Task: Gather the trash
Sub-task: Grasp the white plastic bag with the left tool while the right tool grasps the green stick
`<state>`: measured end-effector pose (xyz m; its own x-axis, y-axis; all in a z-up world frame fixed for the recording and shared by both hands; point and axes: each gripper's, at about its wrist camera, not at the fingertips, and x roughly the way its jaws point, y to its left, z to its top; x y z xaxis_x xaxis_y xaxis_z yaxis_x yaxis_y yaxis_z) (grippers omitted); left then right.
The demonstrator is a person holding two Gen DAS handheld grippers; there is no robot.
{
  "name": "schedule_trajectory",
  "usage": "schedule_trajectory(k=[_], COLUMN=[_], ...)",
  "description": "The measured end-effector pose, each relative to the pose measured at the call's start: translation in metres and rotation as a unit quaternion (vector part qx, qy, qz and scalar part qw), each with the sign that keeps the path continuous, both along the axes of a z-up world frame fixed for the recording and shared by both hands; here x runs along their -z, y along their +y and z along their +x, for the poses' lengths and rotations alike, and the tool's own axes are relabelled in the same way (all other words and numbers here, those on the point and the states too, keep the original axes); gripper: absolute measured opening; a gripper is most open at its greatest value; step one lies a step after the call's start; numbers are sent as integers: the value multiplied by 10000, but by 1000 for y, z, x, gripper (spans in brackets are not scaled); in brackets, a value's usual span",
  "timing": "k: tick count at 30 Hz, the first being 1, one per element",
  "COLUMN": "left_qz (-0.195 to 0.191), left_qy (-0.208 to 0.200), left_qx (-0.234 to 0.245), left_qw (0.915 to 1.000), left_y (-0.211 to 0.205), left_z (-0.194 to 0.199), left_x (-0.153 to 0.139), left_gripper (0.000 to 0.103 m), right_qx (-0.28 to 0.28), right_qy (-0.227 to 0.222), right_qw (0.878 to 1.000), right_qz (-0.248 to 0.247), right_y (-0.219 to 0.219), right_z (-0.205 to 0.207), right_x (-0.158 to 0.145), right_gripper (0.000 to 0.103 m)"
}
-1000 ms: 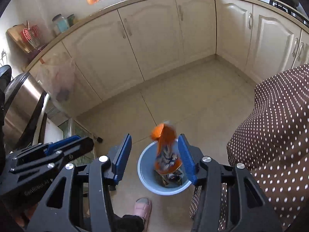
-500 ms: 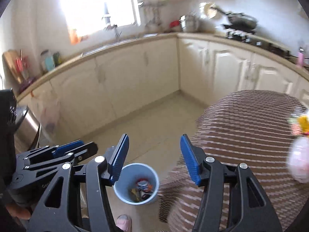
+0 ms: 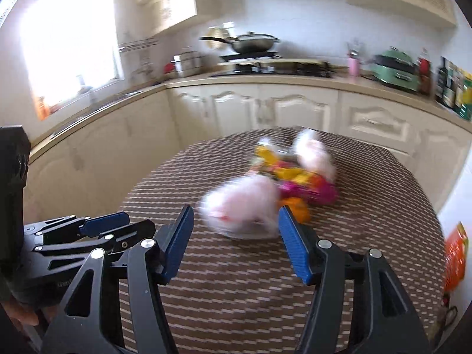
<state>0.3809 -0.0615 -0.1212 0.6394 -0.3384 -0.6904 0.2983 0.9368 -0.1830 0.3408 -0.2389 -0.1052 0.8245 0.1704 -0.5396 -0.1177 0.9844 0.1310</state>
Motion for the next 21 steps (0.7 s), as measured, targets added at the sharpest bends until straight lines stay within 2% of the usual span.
schedule_trajectory(k=[2, 8, 15, 17, 18, 21], left_qz=[46, 370, 699, 684, 676, 600], left_qy=[85, 182, 287, 289, 278, 235], left_qx=[138, 271, 207, 247, 248, 288], left_qw=[9999, 9988, 9969, 9969, 9970, 9975], left_y=[-25, -57, -73, -73, -73, -70], left_z=[14, 42, 80, 86, 88, 89], left_x=[5, 20, 38, 40, 40, 38], left_gripper=[46, 47, 47, 46, 38, 25], right_qx=[184, 393, 350, 302, 292, 284], right_qy=[104, 317, 484, 534, 568, 665], right_qw=[9998, 9985, 9978, 9975, 9973, 9961], right_qz=[36, 196, 279, 352, 368, 501], right_y=[-21, -57, -62, -59, -58, -59], right_z=[3, 21, 50, 58, 64, 77], right_x=[8, 23, 30, 32, 33, 38], right_gripper=[58, 60, 61, 61, 61, 57])
